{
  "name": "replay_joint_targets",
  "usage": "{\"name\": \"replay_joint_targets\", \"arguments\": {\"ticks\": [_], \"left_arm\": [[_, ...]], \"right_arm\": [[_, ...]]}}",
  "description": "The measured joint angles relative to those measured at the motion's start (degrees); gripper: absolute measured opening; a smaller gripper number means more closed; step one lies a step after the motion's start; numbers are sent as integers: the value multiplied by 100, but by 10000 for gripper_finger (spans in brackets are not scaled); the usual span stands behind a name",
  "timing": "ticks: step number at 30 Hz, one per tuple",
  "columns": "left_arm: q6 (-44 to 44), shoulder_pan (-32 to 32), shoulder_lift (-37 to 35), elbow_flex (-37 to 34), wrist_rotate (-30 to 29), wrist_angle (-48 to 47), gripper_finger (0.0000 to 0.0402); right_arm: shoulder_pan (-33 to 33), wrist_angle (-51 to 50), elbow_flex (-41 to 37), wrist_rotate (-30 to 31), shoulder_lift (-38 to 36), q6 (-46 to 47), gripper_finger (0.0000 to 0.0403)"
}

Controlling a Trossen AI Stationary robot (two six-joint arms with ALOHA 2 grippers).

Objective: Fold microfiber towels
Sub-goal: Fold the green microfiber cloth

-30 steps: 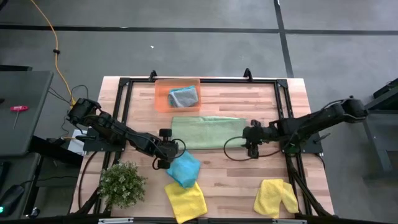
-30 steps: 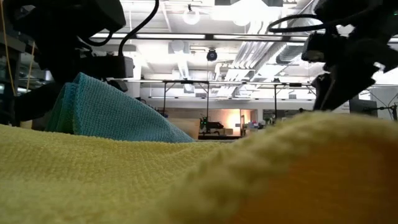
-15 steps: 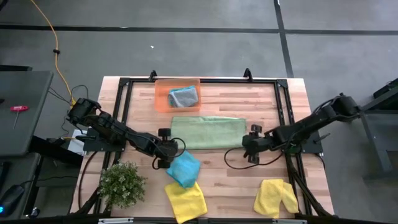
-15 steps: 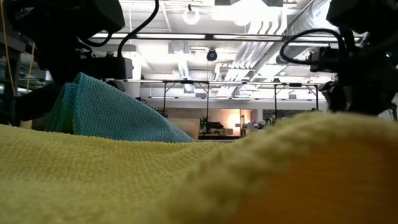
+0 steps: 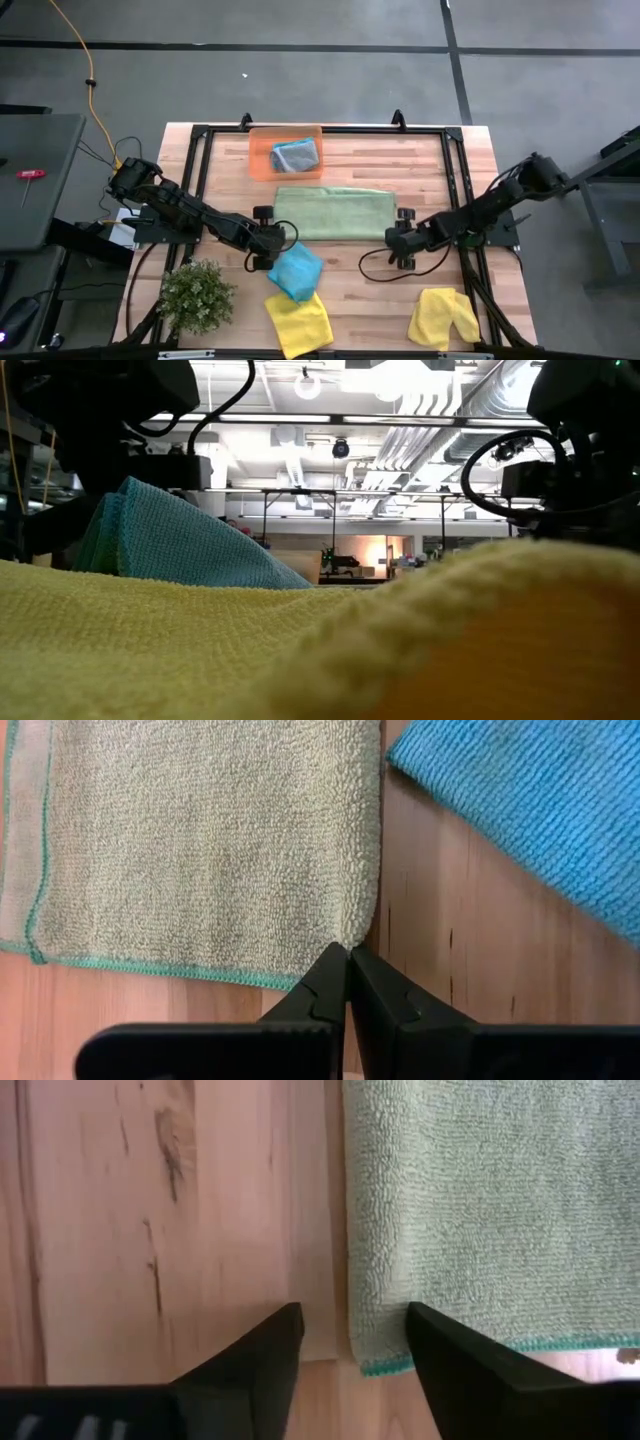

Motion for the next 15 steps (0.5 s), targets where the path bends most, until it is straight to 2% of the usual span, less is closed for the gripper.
{"name": "replay_joint_targets", "arguments": {"ticks": [4, 8, 9, 13, 15], "left_arm": [[-58, 0, 0, 0, -1, -27, 0], [-404, -14, 0, 0, 48, -48, 0], [-511, -36, 0, 0, 89, -57, 0], [-1050, -164, -1, 0, 276, -143, 0], [-1325, -221, -14, 2, 419, -145, 0]], "right_arm": [[52, 12, 2, 13, 73, 236, 119], [56, 26, -2, -9, 78, 590, 23], [65, 26, -4, -2, 78, 644, 12], [133, -15, 39, 36, 43, 823, 11], [138, -75, 116, -150, -29, 853, 4]]}}
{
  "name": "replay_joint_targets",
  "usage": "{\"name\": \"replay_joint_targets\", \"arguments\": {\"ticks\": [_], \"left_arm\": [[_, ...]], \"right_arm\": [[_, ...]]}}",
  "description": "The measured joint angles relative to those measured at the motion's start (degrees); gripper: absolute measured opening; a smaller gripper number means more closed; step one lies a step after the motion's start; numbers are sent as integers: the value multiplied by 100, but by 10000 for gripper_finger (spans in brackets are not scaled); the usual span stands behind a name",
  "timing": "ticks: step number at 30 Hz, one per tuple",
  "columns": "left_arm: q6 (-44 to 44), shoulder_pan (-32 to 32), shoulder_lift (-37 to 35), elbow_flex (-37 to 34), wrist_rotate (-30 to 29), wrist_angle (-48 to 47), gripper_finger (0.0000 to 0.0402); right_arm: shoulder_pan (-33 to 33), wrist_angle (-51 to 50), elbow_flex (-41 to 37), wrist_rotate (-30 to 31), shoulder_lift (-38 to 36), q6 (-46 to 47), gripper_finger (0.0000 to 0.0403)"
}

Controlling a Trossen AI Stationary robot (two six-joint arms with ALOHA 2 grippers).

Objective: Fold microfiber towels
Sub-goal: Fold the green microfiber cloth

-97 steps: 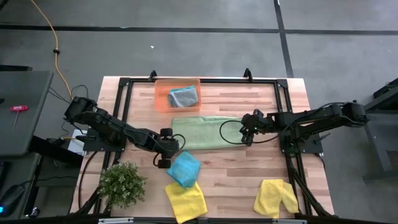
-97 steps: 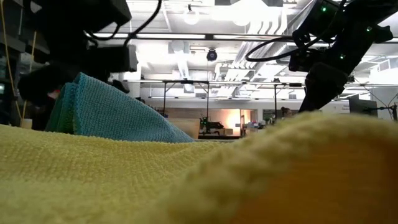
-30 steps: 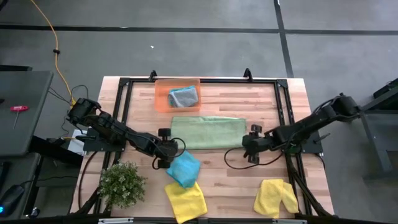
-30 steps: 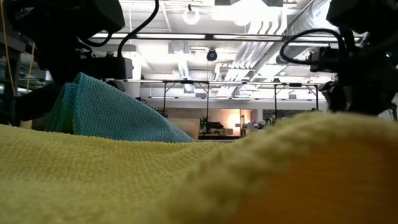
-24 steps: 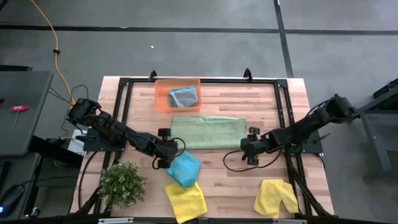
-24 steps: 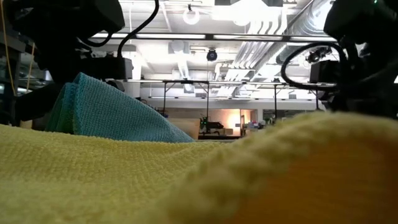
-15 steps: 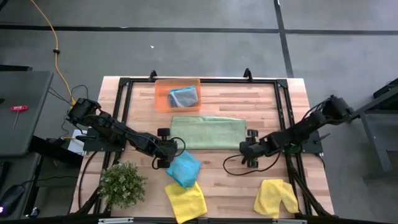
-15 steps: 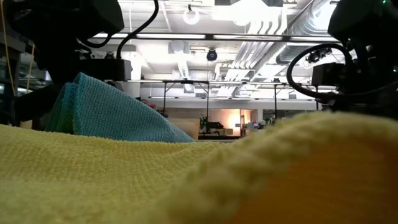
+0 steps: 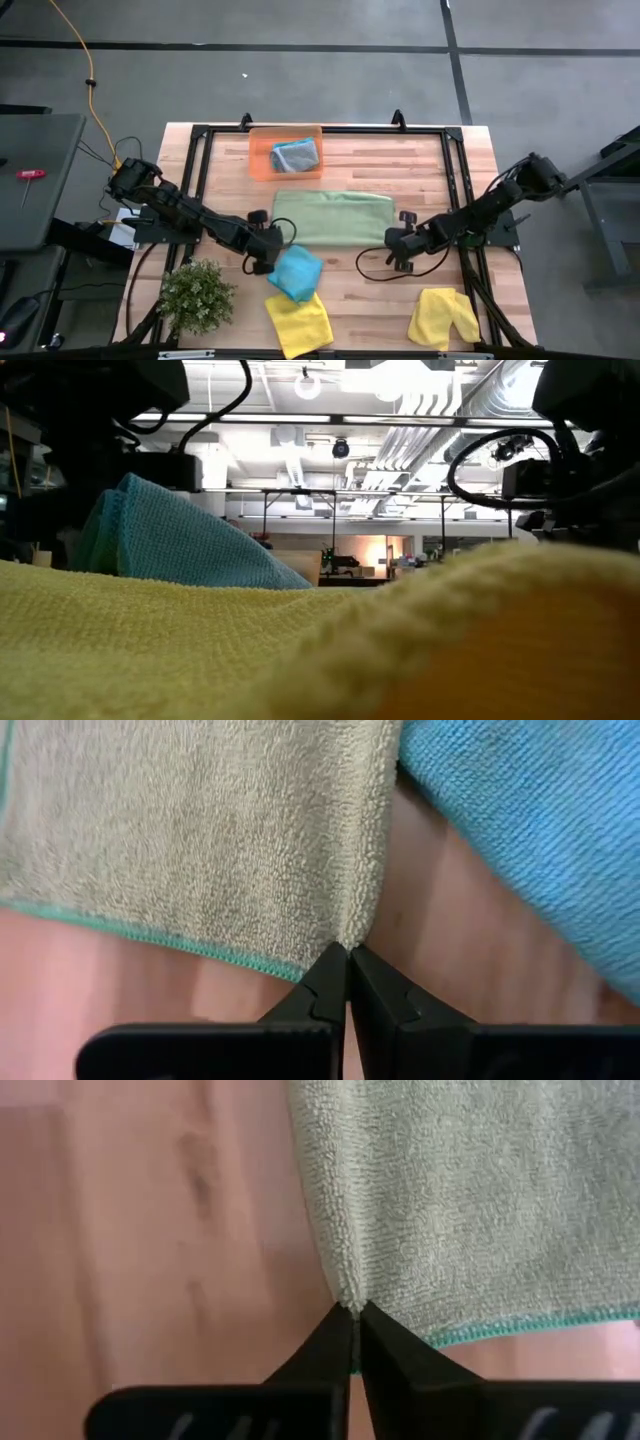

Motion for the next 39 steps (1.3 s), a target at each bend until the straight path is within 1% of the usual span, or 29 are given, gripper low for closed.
{"name": "replay_joint_targets", "arguments": {"ticks": [3, 8, 11, 14, 18, 21, 26, 31, 35, 39], "left_arm": [[-378, -43, -125, 0, 177, -33, 0], [-908, -41, -714, -6, 185, -146, 0], [-1061, -36, -1208, -5, -91, -249, 0], [-1156, 36, -1674, 0, -386, -555, 0], [-1295, 209, -2012, -2, -802, -1120, 0], [-1372, 390, -2025, -56, -1027, -1385, 0], [-1317, 748, -1744, -234, -1079, -1274, 0], [-1090, 1018, -1394, -282, -1439, -942, 0], [-741, 1274, -1066, -284, -1556, -492, 0], [-619, 1468, -702, -289, -1583, -244, 0]], "right_arm": [[2, -47, 185, -267, -218, 22, 3], [-95, -224, 478, -249, -594, 46, 1], [-216, -364, 690, -181, -794, 40, 1], [-397, -549, 825, 104, -914, 27, 1], [-728, -876, 861, 348, -966, 155, 1], [-994, -1064, 848, 540, -934, 368, 0], [-1372, -1024, 684, 558, -868, 679, 0], [-1705, -885, 523, 620, -859, 826, 0], [-1952, -726, 412, 606, -810, 951, 0], [-2106, -717, 406, 677, -742, 1056, 0]]}}
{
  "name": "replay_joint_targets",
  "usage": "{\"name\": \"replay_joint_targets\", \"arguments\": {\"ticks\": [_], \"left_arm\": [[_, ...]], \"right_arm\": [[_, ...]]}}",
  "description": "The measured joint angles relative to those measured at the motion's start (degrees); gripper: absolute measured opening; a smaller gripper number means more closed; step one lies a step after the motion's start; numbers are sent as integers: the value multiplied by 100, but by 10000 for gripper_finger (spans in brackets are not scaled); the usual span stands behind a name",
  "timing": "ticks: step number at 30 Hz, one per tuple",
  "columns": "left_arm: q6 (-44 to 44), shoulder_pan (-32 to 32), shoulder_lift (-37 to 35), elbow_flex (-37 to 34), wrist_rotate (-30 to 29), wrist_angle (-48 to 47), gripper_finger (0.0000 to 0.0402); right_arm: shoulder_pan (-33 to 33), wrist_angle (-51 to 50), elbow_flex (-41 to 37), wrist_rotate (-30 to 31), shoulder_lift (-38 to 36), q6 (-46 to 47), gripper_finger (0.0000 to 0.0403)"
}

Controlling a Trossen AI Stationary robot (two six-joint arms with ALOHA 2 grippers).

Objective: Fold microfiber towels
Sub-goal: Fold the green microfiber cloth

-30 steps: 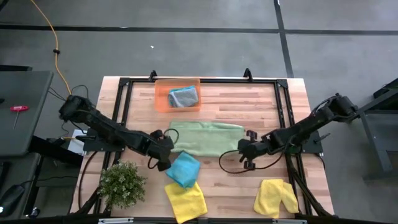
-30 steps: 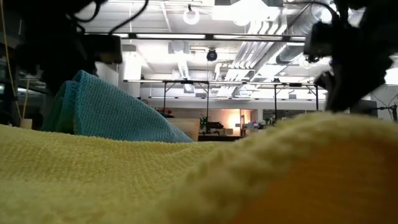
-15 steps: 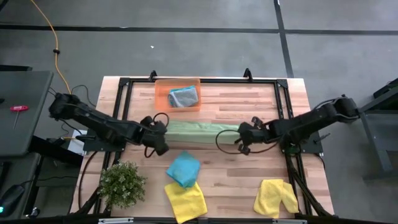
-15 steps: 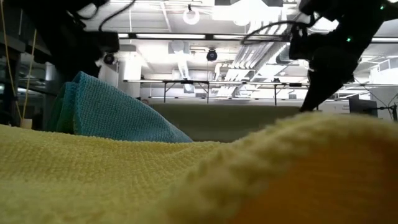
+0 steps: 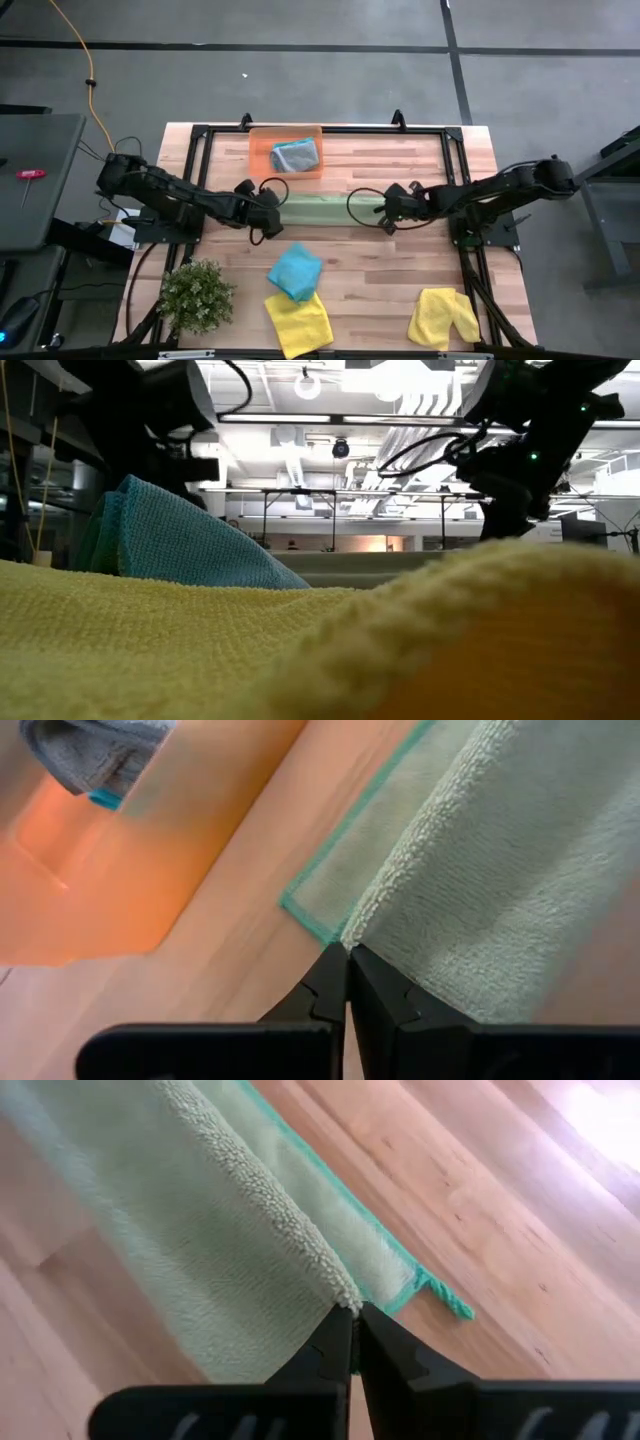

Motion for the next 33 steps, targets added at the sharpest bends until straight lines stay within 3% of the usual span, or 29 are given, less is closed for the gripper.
{"name": "replay_joint_targets", "arguments": {"ticks": [12, 25, 29, 33], "left_arm": [[4, 277, 865, 8, -633, 296, 0], [253, 294, 901, 4, -969, 411, 31], [509, 296, 893, 94, -1014, 335, 59], [883, 309, 788, 409, -1165, 40, 96]], "right_arm": [[-475, 400, 11, 151, 329, 164, 0], [-622, 440, 4, 208, 491, 141, 3], [-624, 429, 4, 258, 489, -19, 41], [-622, 209, 139, 683, 485, -171, 110]]}}
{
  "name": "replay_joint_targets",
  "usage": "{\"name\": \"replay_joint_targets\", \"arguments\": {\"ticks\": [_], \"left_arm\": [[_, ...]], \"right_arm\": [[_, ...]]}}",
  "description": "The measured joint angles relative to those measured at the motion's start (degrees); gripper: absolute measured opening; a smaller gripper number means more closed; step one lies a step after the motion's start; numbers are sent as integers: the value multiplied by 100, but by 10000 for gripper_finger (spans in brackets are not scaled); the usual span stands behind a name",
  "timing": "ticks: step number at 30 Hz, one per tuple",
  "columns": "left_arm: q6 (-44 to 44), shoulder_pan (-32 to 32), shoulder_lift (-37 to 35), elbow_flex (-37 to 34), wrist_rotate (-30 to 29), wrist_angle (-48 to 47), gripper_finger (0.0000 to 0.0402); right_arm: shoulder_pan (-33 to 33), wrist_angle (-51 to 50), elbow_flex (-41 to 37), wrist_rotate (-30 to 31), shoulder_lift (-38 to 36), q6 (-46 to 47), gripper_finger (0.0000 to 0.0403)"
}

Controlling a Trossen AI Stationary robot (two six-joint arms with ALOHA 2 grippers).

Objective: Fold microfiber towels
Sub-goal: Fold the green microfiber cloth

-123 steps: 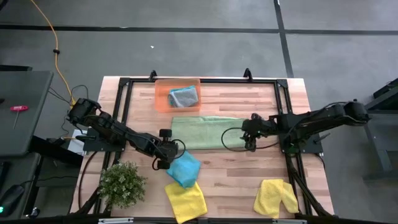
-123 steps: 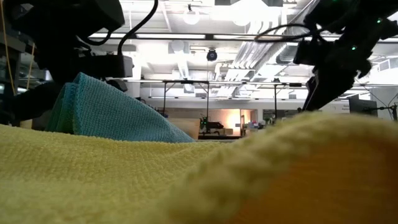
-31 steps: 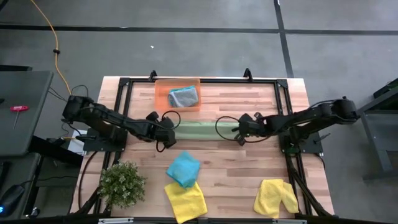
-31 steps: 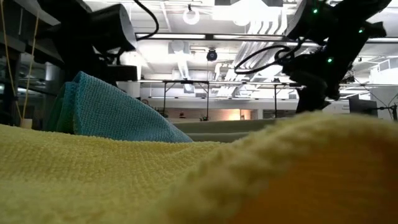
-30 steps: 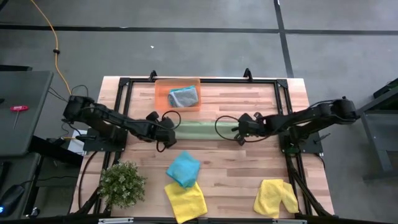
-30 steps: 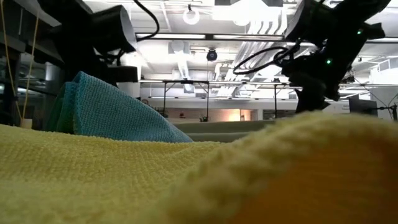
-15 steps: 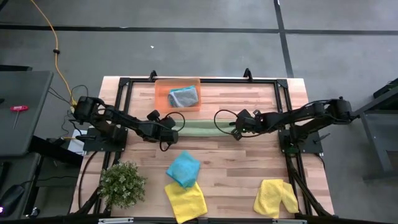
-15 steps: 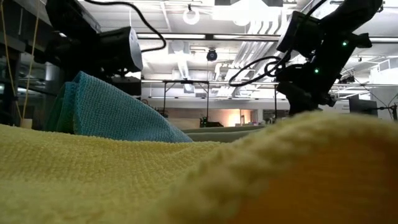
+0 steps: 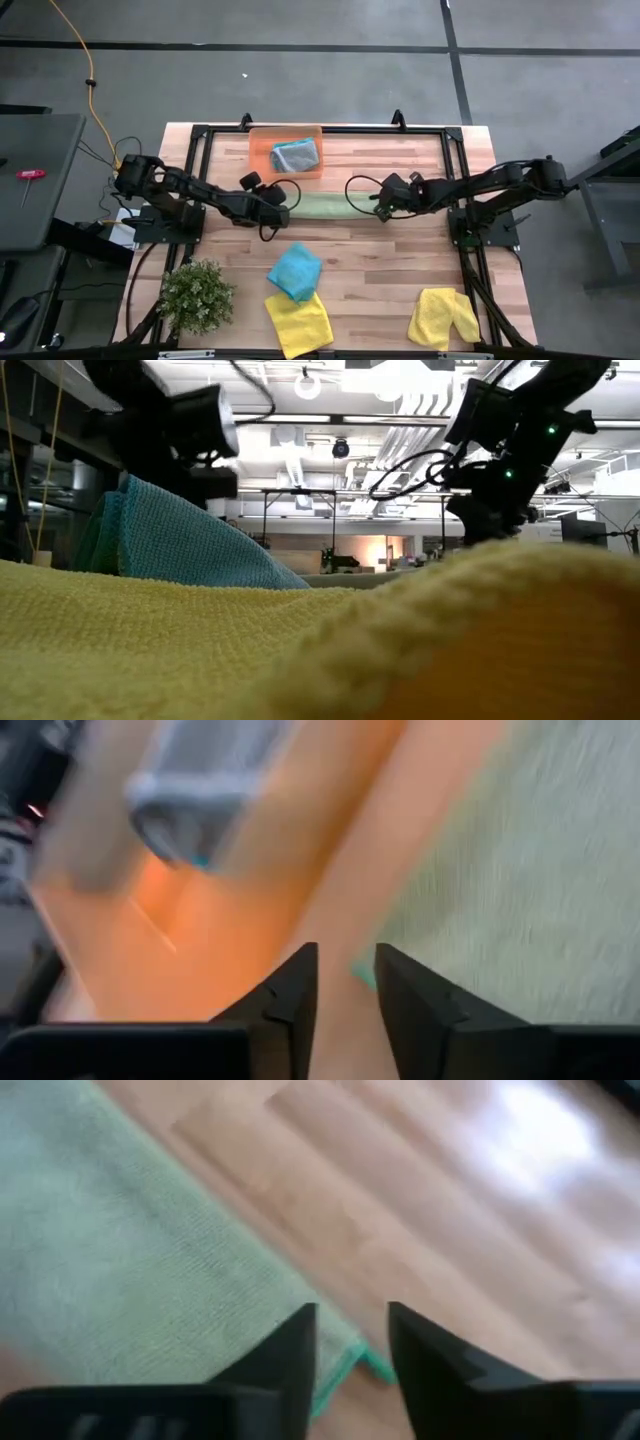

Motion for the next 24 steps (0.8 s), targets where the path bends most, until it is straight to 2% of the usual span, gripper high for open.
{"name": "replay_joint_targets", "arguments": {"ticks": [6, 11, 15, 20, 24], "left_arm": [[316, -6, -393, 685, -606, -1008, 150], [204, -118, -1045, 650, -451, -886, 172], [278, -282, -1622, 86, 251, -63, 175], [640, -349, -2307, -808, 1499, 1946, 175], [663, -80, -2426, -1456, 2231, 3594, 175]], "right_arm": [[0, -428, 334, 391, -64, -752, 210], [172, -473, 141, 337, -311, -841, 247], [483, -602, -390, 327, -802, -156, 251], [1030, -525, -1017, 313, -1866, 947, 252], [1289, 180, -1375, 186, -2493, 1291, 252]]}}
